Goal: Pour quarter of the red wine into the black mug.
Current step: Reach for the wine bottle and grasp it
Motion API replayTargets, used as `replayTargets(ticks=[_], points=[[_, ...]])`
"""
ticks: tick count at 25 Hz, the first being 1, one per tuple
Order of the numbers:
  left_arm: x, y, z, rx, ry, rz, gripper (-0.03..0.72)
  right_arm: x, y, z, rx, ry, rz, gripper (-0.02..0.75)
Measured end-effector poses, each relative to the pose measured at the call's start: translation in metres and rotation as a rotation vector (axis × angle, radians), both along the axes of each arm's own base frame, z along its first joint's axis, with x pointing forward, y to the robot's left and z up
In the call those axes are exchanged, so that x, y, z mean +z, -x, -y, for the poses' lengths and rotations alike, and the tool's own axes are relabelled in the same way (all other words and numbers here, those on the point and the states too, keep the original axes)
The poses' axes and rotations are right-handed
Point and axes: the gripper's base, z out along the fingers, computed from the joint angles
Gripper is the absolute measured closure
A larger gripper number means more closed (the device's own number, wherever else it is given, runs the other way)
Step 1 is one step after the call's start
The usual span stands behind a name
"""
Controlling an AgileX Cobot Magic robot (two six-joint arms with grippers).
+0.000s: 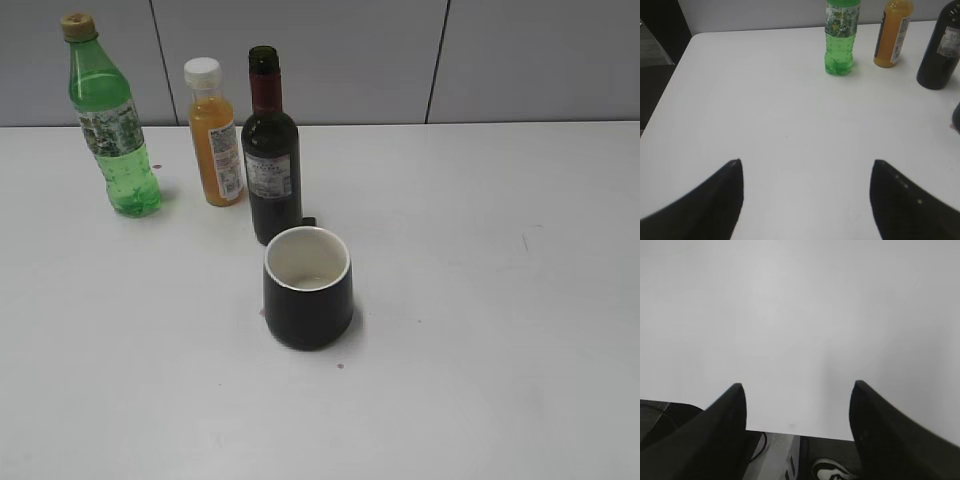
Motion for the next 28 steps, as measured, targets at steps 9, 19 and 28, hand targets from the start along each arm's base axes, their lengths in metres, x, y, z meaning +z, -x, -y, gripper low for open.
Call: replayTargets(ticks=[9,19,28], points=[[0.000,0.000,0.000,0.000,0.000,0.000,0.101,-0.014,0.061,0.000,-0.002,0.001,0.144,0.245],[0.000,0.000,0.000,0.000,0.000,0.000,0.101,0.010,0.104,0.000,-0.002,0.002,0.482,0.245],[0.000,0.000,0.000,0.000,0.000,0.000,0.101,0.020,0.148,-0.001,-0.001,0.004,0.791,0.245]])
